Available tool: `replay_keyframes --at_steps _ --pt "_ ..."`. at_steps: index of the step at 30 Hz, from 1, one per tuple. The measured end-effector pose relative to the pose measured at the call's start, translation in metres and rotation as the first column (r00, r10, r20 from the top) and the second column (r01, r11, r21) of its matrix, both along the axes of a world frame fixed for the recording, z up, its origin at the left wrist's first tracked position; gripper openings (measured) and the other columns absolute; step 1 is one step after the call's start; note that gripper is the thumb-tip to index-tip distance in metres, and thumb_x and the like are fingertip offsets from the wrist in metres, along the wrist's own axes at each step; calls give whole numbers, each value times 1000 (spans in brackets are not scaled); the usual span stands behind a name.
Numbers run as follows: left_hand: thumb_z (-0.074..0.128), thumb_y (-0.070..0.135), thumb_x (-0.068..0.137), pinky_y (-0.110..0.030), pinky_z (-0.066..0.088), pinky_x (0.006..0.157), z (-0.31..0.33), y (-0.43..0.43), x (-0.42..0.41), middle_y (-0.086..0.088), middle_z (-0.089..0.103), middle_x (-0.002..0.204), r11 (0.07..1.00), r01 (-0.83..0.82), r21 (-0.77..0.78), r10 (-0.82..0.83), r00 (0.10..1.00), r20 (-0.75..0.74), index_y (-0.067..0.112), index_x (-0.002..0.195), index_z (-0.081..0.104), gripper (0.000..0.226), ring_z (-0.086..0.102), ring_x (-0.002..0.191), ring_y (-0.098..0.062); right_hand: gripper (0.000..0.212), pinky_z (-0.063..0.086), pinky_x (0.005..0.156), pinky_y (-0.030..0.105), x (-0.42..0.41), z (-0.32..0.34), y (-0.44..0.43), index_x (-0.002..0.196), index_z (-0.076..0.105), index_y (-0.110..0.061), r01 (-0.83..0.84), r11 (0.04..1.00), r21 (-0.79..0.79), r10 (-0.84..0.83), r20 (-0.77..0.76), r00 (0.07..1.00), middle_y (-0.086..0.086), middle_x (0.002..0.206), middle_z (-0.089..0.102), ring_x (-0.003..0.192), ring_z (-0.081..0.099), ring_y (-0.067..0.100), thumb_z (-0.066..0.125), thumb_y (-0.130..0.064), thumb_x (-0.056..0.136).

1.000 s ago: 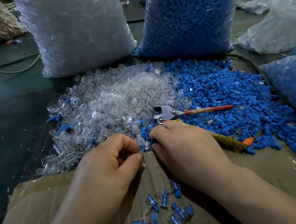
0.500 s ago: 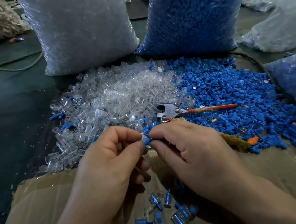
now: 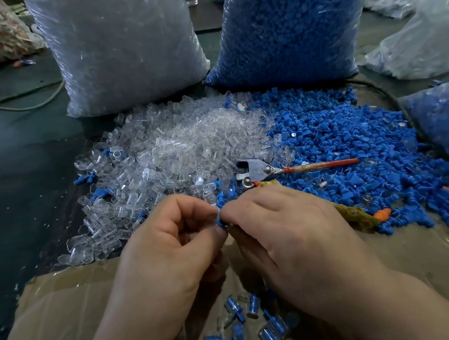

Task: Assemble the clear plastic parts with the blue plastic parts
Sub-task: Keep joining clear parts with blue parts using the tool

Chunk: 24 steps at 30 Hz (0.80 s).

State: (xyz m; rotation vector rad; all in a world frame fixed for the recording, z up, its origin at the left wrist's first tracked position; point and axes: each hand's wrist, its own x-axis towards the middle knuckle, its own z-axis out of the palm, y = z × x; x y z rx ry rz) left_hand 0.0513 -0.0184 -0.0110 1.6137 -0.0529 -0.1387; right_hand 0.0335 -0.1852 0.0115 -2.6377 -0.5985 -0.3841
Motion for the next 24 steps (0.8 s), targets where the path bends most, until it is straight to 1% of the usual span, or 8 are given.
replay_keyframes --at_steps 3,5,7,9,12,15,19,24 --pt "76 9 78 -24 45 43 -1 3 3 -2 64 61 997 -54 57 52 998 31 30 81 70 22 56 47 -16 29 49 89 40 6 0 -10 116 62 -27 97 987 -131 -97 8 995 -3 111 61 108 51 22 54 -33 89" --pt "75 10 79 -19 47 43 0 5 3 -2 66 60 995 -50 81 49 999 22 33 80 70 24 59 47 -15 50 32 111 46 13 2 -23 134 46 -34 267 938 -220 -287 -66 956 -5 138 47 133 34 22 53 -45 85" --pt "72 5 82 -19 49 45 1 6 1 -3 66 60 997 -15 78 15 1000 5 33 80 70 28 61 47 -15 66 18 117 45 21 2 -37 145 23 -37 358 879 -315 -417 -146 897 -6 152 28 143 18 22 47 -57 87" --pt "71 3 83 -19 49 46 2 5 1 -5 66 60 997 4 78 -3 1000 -10 33 80 70 30 60 47 -16 70 20 115 43 25 -2 -47 147 12 -36 358 865 -350 -442 -195 876 -5 152 27 140 22 23 41 -61 89" --pt "70 2 83 -18 48 44 4 5 1 -7 65 58 998 6 61 -5 1000 -18 33 78 70 31 59 45 -16 73 24 113 42 24 -3 -56 147 11 -36 321 868 -380 -421 -221 880 -8 148 31 134 28 22 39 -63 86" --pt "70 3 83 -19 48 44 4 6 2 -7 65 58 998 15 67 -13 1000 -24 33 78 70 30 60 45 -16 71 29 109 43 26 -2 -61 143 16 -39 293 862 -414 -403 -207 892 -8 143 36 129 33 22 44 -64 83" --pt "71 4 84 -20 50 45 1 5 3 -7 66 59 996 18 90 -17 1000 -20 34 78 70 31 61 47 -16 63 34 97 44 32 -4 -59 138 27 -38 326 831 -450 -423 -133 896 -7 126 50 114 41 22 51 -57 83" --pt "70 5 83 -20 49 44 3 5 4 -6 65 58 998 1 62 -1 1000 -2 32 80 71 27 60 47 -16 56 32 91 41 33 1 -59 130 39 -39 369 864 -342 -428 -116 896 -13 111 53 100 33 16 45 -55 77"
